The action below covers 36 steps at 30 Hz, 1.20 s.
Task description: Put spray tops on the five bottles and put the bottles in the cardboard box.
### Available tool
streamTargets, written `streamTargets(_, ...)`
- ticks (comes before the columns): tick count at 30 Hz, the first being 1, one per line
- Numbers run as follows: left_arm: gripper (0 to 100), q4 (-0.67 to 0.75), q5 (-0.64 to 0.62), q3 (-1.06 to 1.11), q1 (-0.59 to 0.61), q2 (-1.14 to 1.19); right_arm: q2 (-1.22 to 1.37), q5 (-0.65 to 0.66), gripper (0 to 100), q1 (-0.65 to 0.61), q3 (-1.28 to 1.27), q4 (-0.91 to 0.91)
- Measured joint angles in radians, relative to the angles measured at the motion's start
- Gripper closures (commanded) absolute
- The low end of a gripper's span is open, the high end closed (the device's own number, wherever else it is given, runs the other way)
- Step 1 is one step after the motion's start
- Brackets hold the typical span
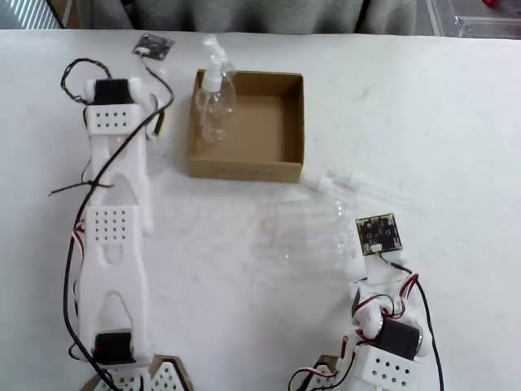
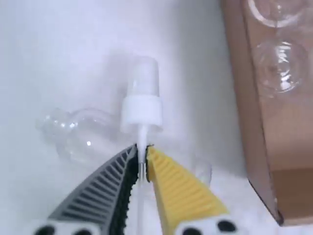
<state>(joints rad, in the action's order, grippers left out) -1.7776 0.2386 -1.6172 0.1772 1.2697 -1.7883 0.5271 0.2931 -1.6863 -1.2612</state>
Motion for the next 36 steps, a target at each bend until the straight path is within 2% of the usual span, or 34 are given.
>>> streamTargets(9,98,-0.002,-0.029,0.0,0.097,-0.032,0.0,0.0,98.1,0.0,0.0,0.0)
streamTargets(18,98,-0.002,-0.029,0.057,0.155,-0.196,0.0,0.0,98.1,0.0,0.0,0.0)
streamTargets(36,98,0.003,-0.031,1.203,0.172,-0.976,0.0,0.0,98.1,0.0,0.0,0.0)
